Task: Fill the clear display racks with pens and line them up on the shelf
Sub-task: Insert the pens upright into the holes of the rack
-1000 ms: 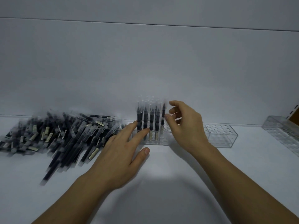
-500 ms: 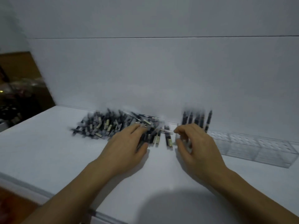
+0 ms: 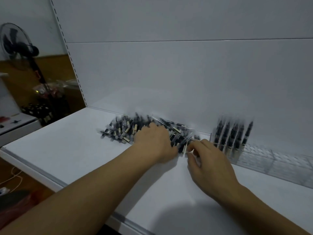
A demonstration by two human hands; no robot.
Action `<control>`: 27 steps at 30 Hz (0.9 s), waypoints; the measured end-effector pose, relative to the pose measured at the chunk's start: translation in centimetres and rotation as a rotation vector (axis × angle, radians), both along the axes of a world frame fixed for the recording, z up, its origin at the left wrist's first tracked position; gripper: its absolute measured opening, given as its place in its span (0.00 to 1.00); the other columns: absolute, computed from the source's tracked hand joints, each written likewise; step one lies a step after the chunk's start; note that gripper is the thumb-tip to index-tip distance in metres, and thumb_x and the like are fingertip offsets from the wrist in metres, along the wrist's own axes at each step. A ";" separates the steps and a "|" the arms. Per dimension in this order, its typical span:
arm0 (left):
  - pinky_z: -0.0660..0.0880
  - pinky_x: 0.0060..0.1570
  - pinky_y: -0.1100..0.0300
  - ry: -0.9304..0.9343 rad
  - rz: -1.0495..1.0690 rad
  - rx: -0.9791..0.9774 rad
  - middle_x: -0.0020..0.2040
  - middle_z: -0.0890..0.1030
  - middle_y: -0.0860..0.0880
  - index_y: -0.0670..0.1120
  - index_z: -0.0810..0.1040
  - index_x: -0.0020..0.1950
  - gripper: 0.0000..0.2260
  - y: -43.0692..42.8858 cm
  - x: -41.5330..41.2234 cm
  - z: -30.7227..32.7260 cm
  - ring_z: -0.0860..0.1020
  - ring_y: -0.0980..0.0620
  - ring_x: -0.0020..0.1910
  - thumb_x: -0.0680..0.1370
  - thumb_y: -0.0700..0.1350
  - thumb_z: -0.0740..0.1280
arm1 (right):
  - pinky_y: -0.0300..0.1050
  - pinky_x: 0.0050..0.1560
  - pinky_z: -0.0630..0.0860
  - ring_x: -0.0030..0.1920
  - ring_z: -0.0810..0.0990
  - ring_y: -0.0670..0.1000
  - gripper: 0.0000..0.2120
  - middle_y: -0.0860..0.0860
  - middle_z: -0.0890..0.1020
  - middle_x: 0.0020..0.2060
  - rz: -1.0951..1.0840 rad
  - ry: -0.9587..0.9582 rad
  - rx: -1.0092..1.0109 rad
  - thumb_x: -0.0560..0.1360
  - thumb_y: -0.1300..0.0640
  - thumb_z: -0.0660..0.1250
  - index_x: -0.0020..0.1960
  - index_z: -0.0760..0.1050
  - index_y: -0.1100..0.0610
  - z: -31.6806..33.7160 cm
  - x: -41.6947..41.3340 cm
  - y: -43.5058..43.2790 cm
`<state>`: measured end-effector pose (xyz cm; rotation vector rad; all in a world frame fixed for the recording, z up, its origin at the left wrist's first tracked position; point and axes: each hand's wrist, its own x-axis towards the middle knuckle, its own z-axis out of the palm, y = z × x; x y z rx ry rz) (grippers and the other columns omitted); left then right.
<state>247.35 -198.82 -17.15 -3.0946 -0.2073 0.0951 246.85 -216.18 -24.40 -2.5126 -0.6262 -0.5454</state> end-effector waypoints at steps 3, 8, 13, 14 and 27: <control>0.71 0.58 0.47 0.070 0.021 0.028 0.67 0.67 0.39 0.41 0.65 0.72 0.41 -0.9 1.1 -0.6 0.70 0.38 0.64 0.73 0.71 0.64 | 0.32 0.37 0.64 0.40 0.72 0.37 0.03 0.39 0.72 0.41 -0.007 0.025 0.046 0.79 0.54 0.66 0.50 0.75 0.46 -0.1 0.2 -0.5; 0.73 0.61 0.44 0.072 0.088 -0.079 0.69 0.66 0.40 0.41 0.61 0.75 0.49 -2.0 2.7 -1.2 0.68 0.37 0.67 0.65 0.70 0.72 | 0.34 0.37 0.65 0.39 0.73 0.40 0.05 0.40 0.73 0.39 -0.030 0.077 0.086 0.79 0.55 0.67 0.47 0.74 0.45 -0.5 1.0 -1.0; 0.75 0.37 0.55 0.049 0.071 -0.222 0.45 0.77 0.48 0.43 0.73 0.55 0.26 -2.1 3.8 -1.3 0.78 0.47 0.43 0.67 0.55 0.77 | 0.34 0.38 0.65 0.40 0.73 0.39 0.06 0.39 0.73 0.39 -0.028 0.083 0.099 0.78 0.55 0.67 0.46 0.74 0.45 -0.7 1.2 -1.1; 0.72 0.33 0.58 0.040 0.058 -0.230 0.39 0.76 0.50 0.45 0.74 0.47 0.18 -2.0 3.8 -1.2 0.76 0.50 0.36 0.67 0.53 0.76 | 0.34 0.38 0.66 0.40 0.73 0.39 0.06 0.39 0.73 0.39 -0.026 0.081 0.100 0.78 0.55 0.67 0.46 0.73 0.45 -0.7 1.2 -1.1; 0.69 0.32 0.60 0.108 -0.040 -0.316 0.41 0.73 0.47 0.43 0.71 0.53 0.09 -1.2 3.8 -0.1 0.73 0.51 0.37 0.79 0.45 0.67 | 0.42 0.41 0.74 0.39 0.74 0.42 0.06 0.41 0.76 0.41 -0.002 0.102 0.077 0.78 0.56 0.67 0.49 0.75 0.45 -0.9 1.5 -1.0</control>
